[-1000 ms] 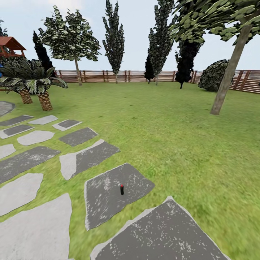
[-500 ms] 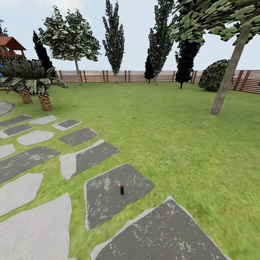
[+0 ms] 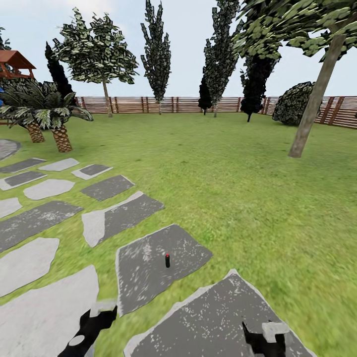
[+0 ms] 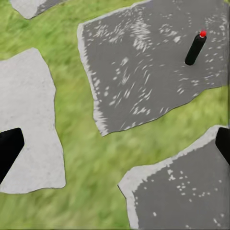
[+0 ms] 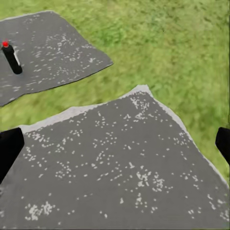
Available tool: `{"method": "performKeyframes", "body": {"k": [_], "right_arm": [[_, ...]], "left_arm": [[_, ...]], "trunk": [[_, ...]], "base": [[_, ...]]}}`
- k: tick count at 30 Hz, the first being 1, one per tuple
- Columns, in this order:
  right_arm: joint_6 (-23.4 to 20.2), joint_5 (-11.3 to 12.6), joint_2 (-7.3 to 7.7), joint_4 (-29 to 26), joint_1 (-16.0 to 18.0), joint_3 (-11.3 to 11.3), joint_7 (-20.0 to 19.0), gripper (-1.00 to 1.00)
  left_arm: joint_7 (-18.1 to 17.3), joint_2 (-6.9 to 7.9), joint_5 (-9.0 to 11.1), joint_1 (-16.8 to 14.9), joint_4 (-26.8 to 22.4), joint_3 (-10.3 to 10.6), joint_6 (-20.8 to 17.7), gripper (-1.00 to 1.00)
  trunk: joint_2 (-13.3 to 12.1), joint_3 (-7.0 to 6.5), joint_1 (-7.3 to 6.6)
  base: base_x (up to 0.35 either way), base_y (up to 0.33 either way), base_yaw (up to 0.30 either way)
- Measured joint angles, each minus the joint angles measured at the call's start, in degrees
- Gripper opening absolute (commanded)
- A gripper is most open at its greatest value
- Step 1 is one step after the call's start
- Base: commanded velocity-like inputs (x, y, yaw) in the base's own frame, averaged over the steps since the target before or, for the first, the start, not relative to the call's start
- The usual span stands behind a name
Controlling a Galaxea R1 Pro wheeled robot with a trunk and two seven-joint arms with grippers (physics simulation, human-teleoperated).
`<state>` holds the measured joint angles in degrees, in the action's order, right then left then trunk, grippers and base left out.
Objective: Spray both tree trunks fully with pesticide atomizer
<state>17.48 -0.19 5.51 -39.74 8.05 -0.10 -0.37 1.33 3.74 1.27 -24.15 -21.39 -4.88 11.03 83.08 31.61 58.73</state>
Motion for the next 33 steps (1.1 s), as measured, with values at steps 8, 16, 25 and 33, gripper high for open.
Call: {"method": "performKeyframes", "body": {"k": [8,16,25,33], "right_arm": [[-15.62,0.25,0.12,-4.75,14.98,0.28,-0.29,1.0],[-17.82,0.17,1.71,-5.56,16.74,0.2,-0.05,1.0],[-17.8,0.19,1.7,-5.5,16.74,0.19,-0.06,1.0],[-17.82,0.19,1.58,-5.37,16.74,0.12,-0.15,1.0]], "left_arm": [[0.14,-1.83,0.07,-1.56,-5.45,0.0,0.26,1.0],[0.34,-1.37,-0.19,-1.22,-9.34,-0.37,-0.03,1.0],[0.46,-1.56,0.1,-1.58,-10.33,-0.44,-0.1,1.0],[0.51,-1.87,0.2,-1.19,-10.42,-0.44,0.0,1.0]], "trunk": [[0.0,0.0,0.0],[0.0,0.05,0.0],[0.0,0.22,0.0],[0.0,0.25,0.0]], "base": [[0.001,0.0,0.0],[0.204,-0.166,0.094],[0.169,-0.236,0.264],[0.079,-0.262,0.272]]}}
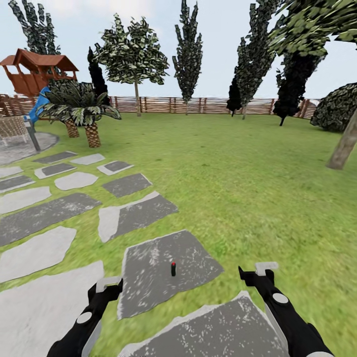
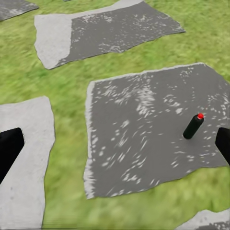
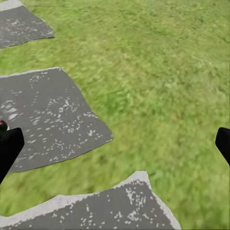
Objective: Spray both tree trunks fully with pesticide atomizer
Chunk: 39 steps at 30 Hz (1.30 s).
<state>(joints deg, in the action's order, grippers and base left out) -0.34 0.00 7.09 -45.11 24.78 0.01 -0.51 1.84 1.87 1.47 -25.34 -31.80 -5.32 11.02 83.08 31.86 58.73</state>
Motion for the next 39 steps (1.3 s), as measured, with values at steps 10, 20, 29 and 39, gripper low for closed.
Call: {"method": "performKeyframes", "body": {"k": [10,20,29,39], "right_arm": [[-0.01,0.0,-0.23,0.19,0.0,-0.09,-0.01,1.0],[-0.01,0.0,-0.32,0.21,0.0,-0.1,-0.04,1.0],[-0.01,0.0,-0.32,0.27,0.0,-0.1,-0.1,1.0],[-0.01,0.0,-0.32,0.2,0.0,-0.1,-0.1,1.0]], "left_arm": [[0.0,-0.02,0.0,0.1,-0.01,-0.05,0.23,1.0],[0.0,-0.02,0.09,0.11,-0.01,-0.04,0.24,1.0],[0.0,-0.1,0.11,0.11,-0.01,-0.11,0.31,1.0],[0.0,-0.11,0.14,0.1,-0.01,-0.13,0.31,1.0]], "trunk": [[0.0,0.0,0.0],[0.0,0.0,0.0],[0.0,0.0,0.0],[0.0,0.0,0.0]], "base": [[0.003,-0.277,0.274],[0.0,-0.278,0.274],[0.0,-0.278,0.274],[0.0,-0.278,0.268]]}}
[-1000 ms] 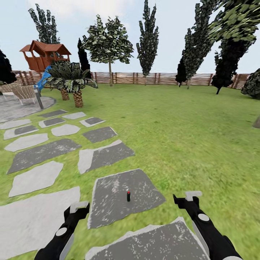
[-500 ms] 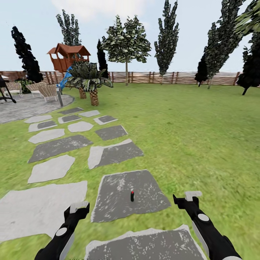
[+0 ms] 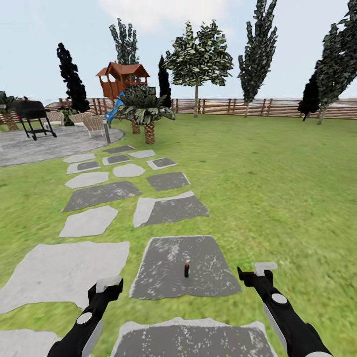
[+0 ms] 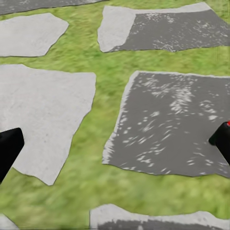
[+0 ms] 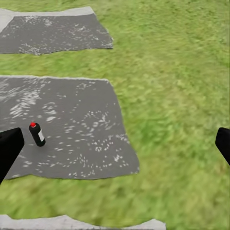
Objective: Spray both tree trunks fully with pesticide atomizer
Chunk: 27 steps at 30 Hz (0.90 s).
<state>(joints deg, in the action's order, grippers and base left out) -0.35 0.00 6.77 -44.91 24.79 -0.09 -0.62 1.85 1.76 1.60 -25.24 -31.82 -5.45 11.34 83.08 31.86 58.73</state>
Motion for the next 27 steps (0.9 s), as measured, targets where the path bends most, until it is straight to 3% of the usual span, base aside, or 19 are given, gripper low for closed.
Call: {"method": "performKeyframes", "body": {"k": [12,27], "right_arm": [[0.01,-0.09,0.0,0.08,0.0,0.0,0.06,1.0],[0.17,-0.05,0.0,1.57,0.0,-0.08,-0.08,1.0]], "left_arm": [[-0.02,0.0,0.07,-0.07,0.05,0.19,0.0,1.0],[-0.09,0.08,0.07,-0.08,0.11,0.26,-0.04,1.0]], "trunk": [[0.0,0.0,0.0],[0.0,0.0,0.0]], "base": [[0.079,-0.278,0.036],[0.215,-0.257,0.0]]}}
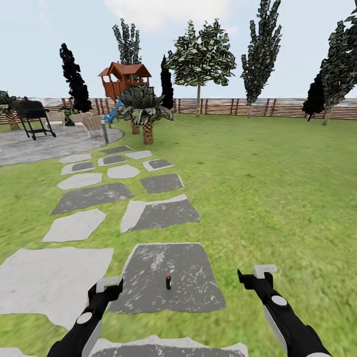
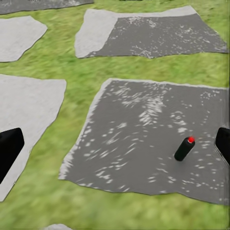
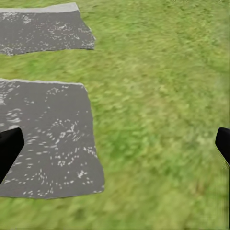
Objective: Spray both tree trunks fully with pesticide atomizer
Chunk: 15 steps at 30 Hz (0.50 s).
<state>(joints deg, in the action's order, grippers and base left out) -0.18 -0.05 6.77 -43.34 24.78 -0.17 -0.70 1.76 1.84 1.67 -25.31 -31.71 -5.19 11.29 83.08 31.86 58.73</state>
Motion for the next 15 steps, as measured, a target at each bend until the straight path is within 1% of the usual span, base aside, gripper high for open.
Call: {"method": "performKeyframes", "body": {"k": [3,5,15], "right_arm": [[0.0,0.0,0.0,0.01,0.0,0.0,-0.01,1.0],[0.0,0.03,0.0,-0.01,0.0,0.0,-0.01,1.0],[0.0,0.05,0.0,-0.01,0.0,-0.01,-0.01,1.0]], "left_arm": [[0.0,0.0,0.0,0.0,-0.01,0.0,-0.03,1.0],[0.0,0.0,0.0,0.0,-0.01,-0.09,0.01,1.0],[0.0,0.0,0.09,0.0,0.04,-0.17,0.08,1.0]], "trunk": [[0.0,0.0,0.0],[0.0,0.0,0.0],[0.0,0.0,0.0]], "base": [[0.279,-0.203,-0.019],[0.303,-0.102,-0.057],[0.334,-0.011,-0.009]]}}
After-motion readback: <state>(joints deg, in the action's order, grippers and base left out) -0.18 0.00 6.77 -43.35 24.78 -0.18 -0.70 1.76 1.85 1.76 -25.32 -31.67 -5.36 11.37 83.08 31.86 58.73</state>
